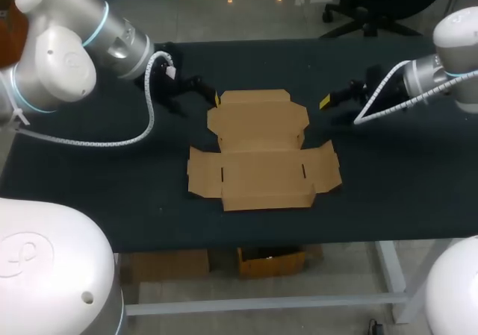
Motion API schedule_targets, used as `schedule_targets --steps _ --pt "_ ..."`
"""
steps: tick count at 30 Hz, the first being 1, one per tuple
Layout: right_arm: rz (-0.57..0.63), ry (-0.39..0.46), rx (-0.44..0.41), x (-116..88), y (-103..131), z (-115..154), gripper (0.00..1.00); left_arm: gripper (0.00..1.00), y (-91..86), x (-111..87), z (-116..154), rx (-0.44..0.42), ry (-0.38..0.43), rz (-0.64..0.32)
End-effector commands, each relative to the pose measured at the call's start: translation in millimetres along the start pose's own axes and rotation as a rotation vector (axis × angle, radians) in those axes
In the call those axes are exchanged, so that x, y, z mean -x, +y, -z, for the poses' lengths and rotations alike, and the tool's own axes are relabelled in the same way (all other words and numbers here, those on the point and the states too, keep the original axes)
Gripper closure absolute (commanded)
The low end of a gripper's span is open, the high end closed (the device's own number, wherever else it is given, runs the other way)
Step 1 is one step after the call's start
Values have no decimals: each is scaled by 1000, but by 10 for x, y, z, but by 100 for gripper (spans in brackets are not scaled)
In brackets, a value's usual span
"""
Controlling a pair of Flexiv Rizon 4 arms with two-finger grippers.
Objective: Assemble the packaging by folding the flat box into shape, placing the metal phone stand inside, and closing the box properly
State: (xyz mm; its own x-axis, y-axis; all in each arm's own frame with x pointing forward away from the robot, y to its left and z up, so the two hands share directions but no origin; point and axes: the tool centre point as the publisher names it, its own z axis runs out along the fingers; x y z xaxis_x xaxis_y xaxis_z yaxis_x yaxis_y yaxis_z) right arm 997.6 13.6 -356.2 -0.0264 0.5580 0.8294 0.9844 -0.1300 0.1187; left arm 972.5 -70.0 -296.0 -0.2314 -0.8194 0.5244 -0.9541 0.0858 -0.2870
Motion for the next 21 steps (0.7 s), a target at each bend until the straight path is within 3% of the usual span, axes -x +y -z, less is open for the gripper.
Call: schedule_targets --steps 1,21 --pt "-5 14 -28 63 105 -101 51 0 9 15 33 -12 1 1" --pt "-37 -3 -51 222 266 -405 56 0 -39 91 122 -30 46 0"
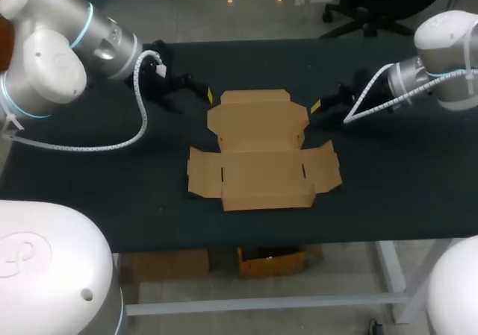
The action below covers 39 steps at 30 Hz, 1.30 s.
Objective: Assemble the packaging by folding the flat box into shape, placing the metal phone stand inside, and closing the box properly
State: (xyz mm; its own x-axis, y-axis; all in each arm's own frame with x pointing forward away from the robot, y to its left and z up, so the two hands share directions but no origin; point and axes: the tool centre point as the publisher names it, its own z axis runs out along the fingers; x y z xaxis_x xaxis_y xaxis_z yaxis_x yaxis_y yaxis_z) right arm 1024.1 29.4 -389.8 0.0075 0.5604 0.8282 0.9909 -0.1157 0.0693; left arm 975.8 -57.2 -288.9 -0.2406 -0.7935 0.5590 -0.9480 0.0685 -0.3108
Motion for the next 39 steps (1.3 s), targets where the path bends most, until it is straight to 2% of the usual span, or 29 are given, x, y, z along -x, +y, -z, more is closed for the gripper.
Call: schedule_targets --steps 1,16,39 --pt "-8 4 -9 27 80 -58 55 0 3 21 -3 0 3 1" --pt "-40 13 -3 85 158 -213 61 0 21 96 -6 -6 20 14" --pt "-38 43 -28 29 228 -494 62 0 64 214 14 -10 35 31"
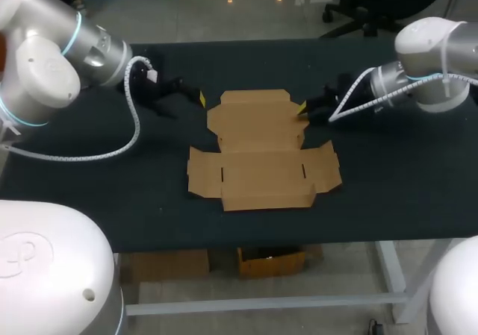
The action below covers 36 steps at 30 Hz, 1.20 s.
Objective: Assemble the packaging by folding the flat box into shape, placing the metal phone stand inside, and closing the box properly
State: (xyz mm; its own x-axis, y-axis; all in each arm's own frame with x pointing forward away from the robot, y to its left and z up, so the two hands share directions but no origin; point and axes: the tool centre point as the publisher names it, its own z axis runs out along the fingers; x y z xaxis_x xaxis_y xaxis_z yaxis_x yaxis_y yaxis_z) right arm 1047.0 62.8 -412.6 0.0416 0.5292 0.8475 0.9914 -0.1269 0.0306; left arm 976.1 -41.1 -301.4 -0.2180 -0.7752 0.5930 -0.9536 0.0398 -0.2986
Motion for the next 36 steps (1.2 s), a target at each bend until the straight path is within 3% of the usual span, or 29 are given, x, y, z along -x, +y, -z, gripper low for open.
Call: schedule_targets --steps 1,5,9,14,30,36 --pt "1 13 -17 24 57 -74 62 0 22 22 16 -3 4 1" --pt "7 28 -19 -5 57 -117 65 0 31 35 17 -2 7 3" --pt "25 56 -4 -45 52 -127 75 0 42 48 21 0 11 3" --pt "47 86 30 -70 32 -107 100 0 52 56 25 8 16 1" --pt "230 190 142 -378 -72 137 100 0 -24 44 -28 34 89 -42" --pt "255 212 140 -435 -79 181 100 0 -24 44 -28 34 89 -42"
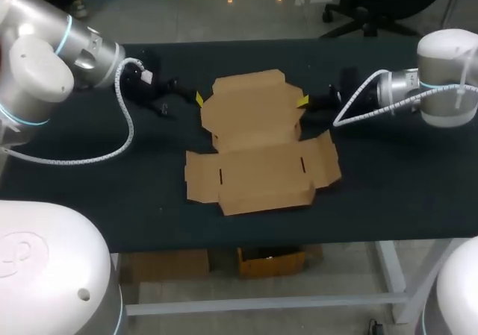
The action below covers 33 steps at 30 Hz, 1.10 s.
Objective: Assemble the packaging by folding the flat box into shape, placing the metal phone stand inside, and closing the box properly
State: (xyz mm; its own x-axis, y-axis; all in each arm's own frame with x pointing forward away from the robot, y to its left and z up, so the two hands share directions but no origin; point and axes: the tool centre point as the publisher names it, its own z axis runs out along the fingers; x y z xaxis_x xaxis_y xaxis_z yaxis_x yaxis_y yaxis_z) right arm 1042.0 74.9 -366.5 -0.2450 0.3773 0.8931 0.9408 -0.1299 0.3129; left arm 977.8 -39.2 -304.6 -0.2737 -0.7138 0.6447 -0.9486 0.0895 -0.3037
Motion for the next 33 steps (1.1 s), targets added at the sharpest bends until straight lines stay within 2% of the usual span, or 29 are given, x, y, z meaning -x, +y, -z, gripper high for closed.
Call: schedule_targets --steps 1,16,18,24,33 --pt "1 3 5 3 -27 37 100 0 -18 8 -11 5 1 0" --pt "1 3 5 3 -27 37 100 0 -18 8 -11 5 1 0" --pt "31 52 9 6 25 6 100 0 -18 8 -11 5 1 0" --pt "120 118 63 -147 108 78 100 0 -163 66 -33 -101 13 -106" --pt "213 140 99 -362 128 185 100 0 -290 149 0 -210 19 -183"
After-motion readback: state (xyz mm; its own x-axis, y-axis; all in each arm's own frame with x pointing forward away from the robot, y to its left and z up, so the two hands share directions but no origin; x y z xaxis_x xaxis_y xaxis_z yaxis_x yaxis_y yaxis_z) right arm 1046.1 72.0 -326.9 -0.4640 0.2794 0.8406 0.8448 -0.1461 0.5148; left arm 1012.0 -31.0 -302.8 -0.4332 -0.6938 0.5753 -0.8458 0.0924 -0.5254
